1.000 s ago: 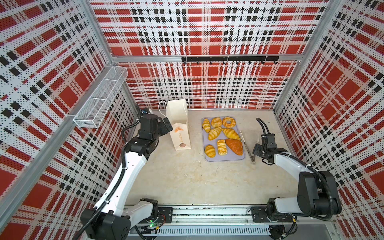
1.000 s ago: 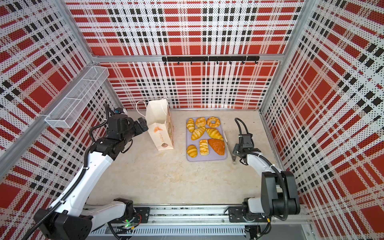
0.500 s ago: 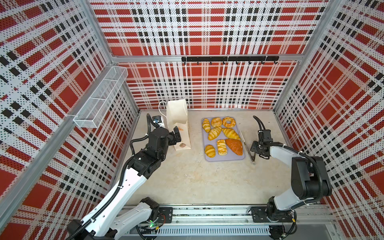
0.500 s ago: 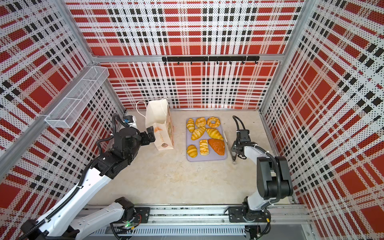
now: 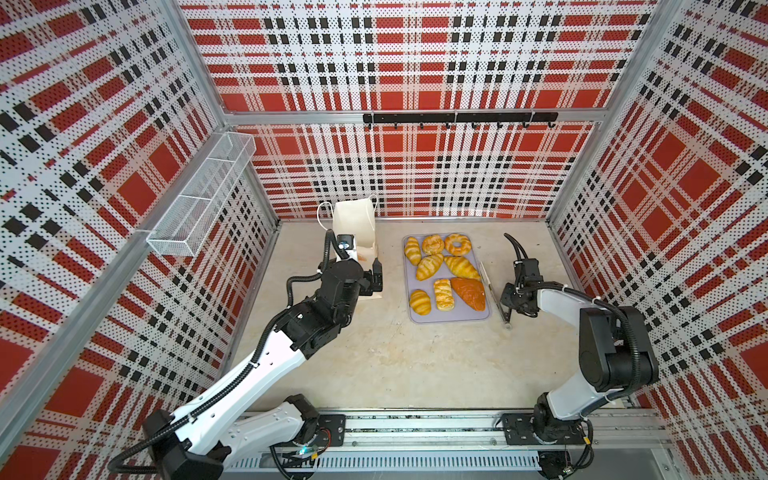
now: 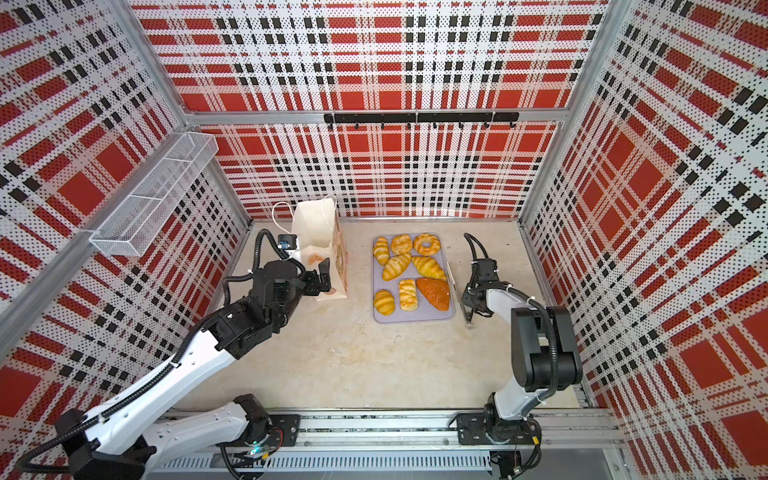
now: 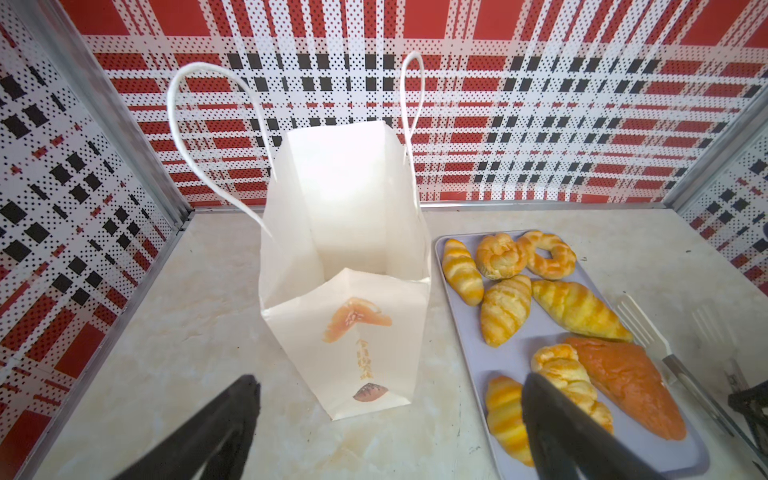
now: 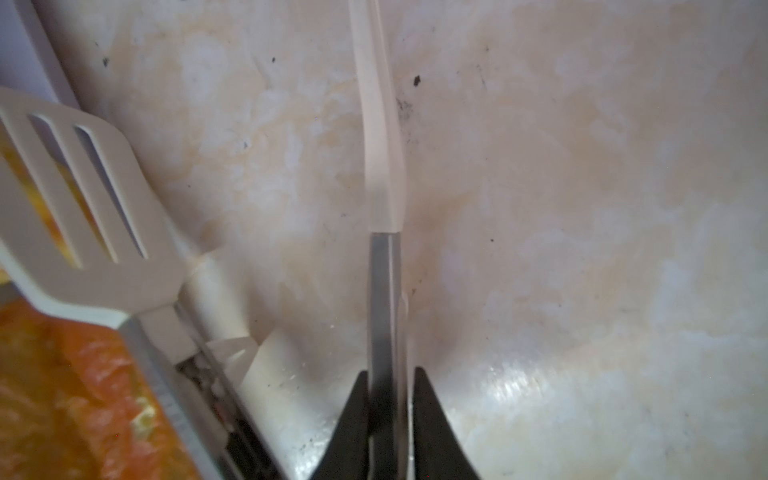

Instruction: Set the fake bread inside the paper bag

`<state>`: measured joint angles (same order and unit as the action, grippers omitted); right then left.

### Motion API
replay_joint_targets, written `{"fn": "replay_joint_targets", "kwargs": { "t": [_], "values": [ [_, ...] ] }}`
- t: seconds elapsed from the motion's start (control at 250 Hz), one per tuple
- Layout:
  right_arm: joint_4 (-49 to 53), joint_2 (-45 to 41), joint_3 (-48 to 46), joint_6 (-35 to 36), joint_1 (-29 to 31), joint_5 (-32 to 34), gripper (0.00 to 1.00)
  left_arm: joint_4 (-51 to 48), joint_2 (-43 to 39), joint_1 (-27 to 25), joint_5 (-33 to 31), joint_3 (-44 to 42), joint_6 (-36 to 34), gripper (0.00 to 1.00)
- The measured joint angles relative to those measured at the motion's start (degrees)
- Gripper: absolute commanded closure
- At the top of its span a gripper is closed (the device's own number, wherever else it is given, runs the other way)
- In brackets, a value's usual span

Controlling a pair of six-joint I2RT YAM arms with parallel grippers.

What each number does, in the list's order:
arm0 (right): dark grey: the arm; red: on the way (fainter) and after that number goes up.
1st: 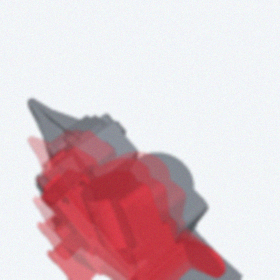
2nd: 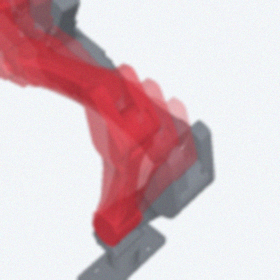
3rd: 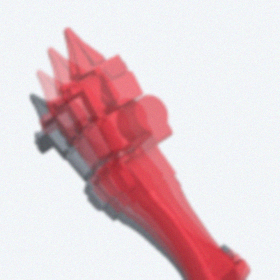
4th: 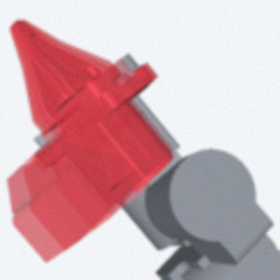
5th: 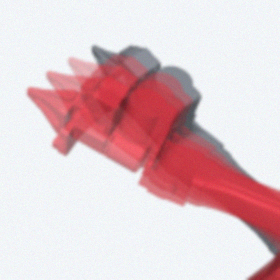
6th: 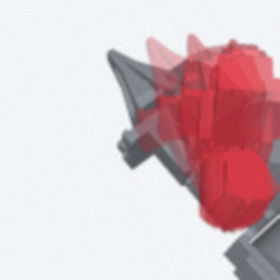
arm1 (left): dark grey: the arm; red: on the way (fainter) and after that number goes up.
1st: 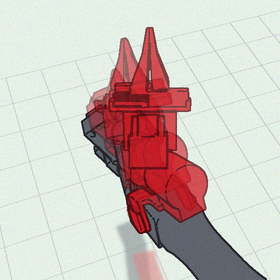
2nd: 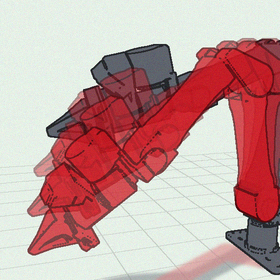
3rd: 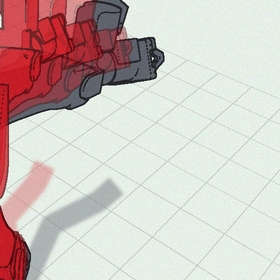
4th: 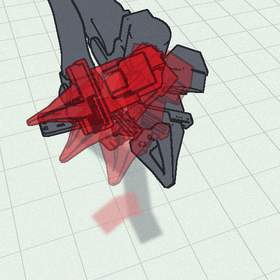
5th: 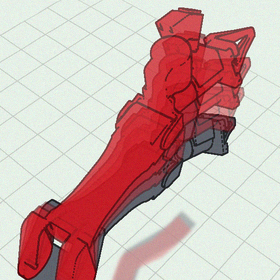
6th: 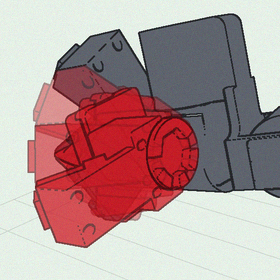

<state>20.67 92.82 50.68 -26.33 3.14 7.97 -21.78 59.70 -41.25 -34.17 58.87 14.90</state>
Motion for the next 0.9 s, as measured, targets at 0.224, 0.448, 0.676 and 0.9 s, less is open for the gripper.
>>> {"fn": "replay_joint_targets", "kwargs": {
  "t": [0.224,0.448,0.676,0.9],
  "values": [
    [4.6,-4.6,2.0,0.9,-0.1,-0.1,0.95,0.8,3.1,-3.2,-0.3,1.0,-1.7,0.01],
    [9.8,-11.6,6.9,3.5,-0.9,-1.4,0.94,3.4,7.5,-5.9,4.8,2.6,-3.9,0.01],
    [11.8,-14.9,9.6,5.9,-1.0,-8.3,0.94,8.6,13.0,-6.2,18.4,3.7,-3.8,0.01],
    [10.8,-15.1,9.6,7.4,-1.0,-21.8,0.94,11.6,22.5,-6.8,30.4,11.3,-2.3,0.01]
  ]
}}
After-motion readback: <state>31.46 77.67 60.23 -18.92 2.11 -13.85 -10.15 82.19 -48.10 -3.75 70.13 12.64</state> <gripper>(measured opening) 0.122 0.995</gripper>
